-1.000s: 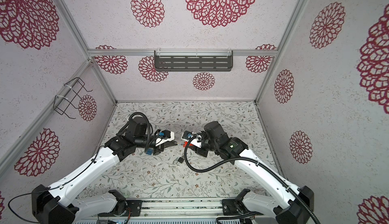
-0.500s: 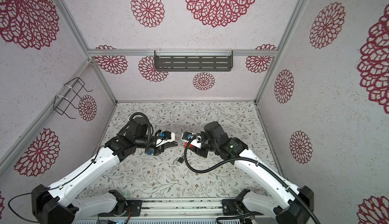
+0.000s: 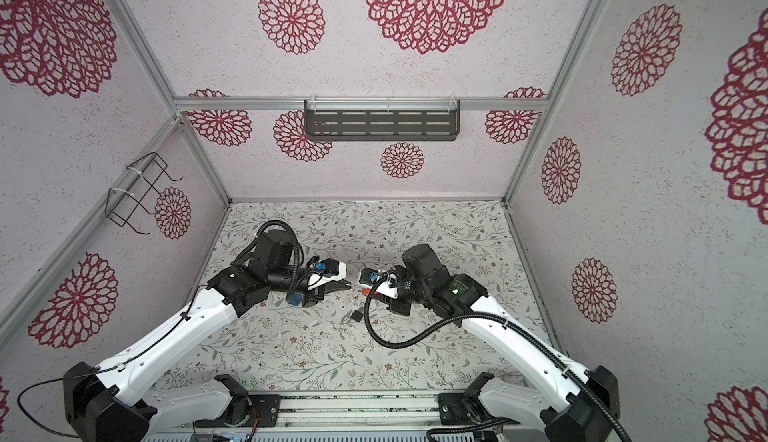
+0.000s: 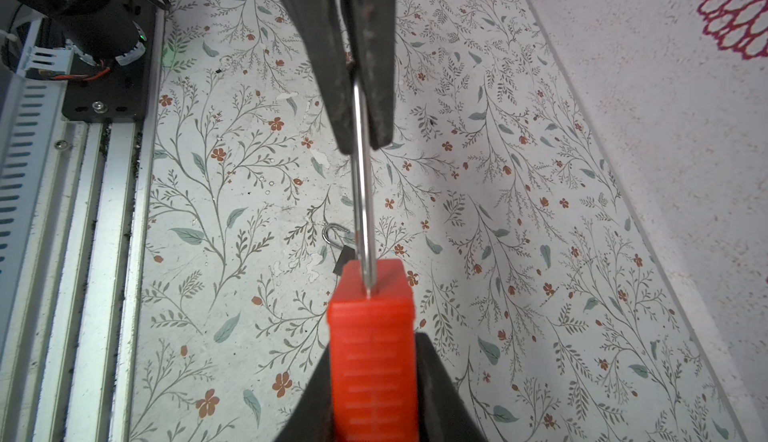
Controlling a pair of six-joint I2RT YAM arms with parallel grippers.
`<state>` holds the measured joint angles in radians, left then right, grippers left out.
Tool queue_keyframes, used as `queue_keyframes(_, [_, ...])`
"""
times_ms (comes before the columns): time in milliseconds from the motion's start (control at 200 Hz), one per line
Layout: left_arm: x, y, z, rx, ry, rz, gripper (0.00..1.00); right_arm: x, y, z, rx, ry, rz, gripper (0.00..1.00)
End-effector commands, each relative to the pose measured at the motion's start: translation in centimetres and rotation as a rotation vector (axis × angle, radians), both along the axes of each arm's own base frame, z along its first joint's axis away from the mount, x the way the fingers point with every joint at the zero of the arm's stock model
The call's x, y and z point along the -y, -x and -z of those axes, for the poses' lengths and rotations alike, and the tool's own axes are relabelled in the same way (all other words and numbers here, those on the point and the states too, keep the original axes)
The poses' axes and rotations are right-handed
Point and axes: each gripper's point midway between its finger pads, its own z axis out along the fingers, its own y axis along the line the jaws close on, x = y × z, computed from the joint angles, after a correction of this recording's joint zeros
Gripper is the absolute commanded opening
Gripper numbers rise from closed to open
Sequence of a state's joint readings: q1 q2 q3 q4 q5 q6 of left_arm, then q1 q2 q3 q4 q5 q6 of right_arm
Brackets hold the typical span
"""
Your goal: Lock with the key
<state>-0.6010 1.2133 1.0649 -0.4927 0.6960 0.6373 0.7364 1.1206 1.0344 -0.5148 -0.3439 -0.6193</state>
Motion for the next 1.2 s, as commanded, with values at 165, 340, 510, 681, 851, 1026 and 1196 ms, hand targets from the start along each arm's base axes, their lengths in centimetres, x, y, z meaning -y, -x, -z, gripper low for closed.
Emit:
queue_keyframes(165, [1.0,0.5,-0.7,0.030,0.008,0.050,0.00,-0.4,0.1,-2.4,0.044,-0.082,-0.010,0.25])
queue_keyframes(340, [1.1,0.2,-0.8,0.099,-0.004,0.042,0.00,-0.2,0.4,-1.6,0.016,-0.061,-0.010,0.25])
queue_keyframes(510, [1.3,0.6,-0.5,0.100,-0.005,0.057,0.00,-0.4,0.3,-2.0,0.026,-0.079,-0.010,0.25])
queue_keyframes(681, [1.5,1.0,-0.2,0.108,0.004,0.066,0.00,-0.9,0.5,-3.3,0.029,-0.129,-0.028,0.24])
queue_keyframes(851, [1.6,1.2,0.1,0.111,0.009,0.080,0.00,-1.2,0.6,-3.5,0.019,-0.138,-0.039,0.22])
queue_keyframes(1026, [1.8,1.4,0.3,0.119,0.009,0.097,0.00,-1.3,0.7,-4.0,0.021,-0.153,-0.042,0.22])
queue_keyframes(1196, [2.0,1.6,0.5,0.085,0.003,0.107,0.00,-1.3,0.4,-4.4,0.056,-0.164,-0.041,0.21])
